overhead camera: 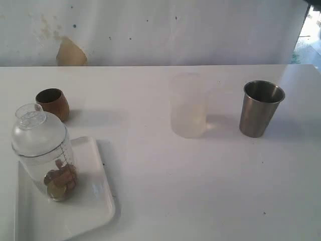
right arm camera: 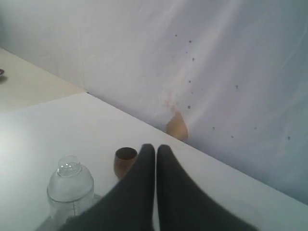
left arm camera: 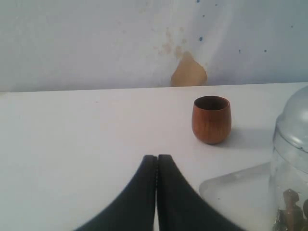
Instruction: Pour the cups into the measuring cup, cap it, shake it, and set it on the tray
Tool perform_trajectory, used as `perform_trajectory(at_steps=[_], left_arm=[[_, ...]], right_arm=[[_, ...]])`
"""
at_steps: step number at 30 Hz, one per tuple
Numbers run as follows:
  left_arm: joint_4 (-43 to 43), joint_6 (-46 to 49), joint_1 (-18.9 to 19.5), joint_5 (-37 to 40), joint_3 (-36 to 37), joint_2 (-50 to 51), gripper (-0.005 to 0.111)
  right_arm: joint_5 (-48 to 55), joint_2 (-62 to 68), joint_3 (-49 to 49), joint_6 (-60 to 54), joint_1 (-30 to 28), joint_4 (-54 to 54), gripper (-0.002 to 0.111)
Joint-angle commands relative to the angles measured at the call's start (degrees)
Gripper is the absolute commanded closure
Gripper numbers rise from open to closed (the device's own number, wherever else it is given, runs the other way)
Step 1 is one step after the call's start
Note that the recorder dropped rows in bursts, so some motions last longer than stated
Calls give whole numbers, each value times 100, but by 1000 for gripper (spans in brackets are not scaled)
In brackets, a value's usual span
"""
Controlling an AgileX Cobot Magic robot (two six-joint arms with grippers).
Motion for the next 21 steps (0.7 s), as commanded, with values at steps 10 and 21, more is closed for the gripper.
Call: perform_trajectory(at_steps=[10, 21], left_arm=[[10, -9, 9, -31, 25, -26, 106], [10, -9, 9, -31, 25, -26, 106]], right_arm=[[2228, -2176, 459, -51, -21, 146, 107], [2228, -3097, 459, 17, -21, 125, 107]])
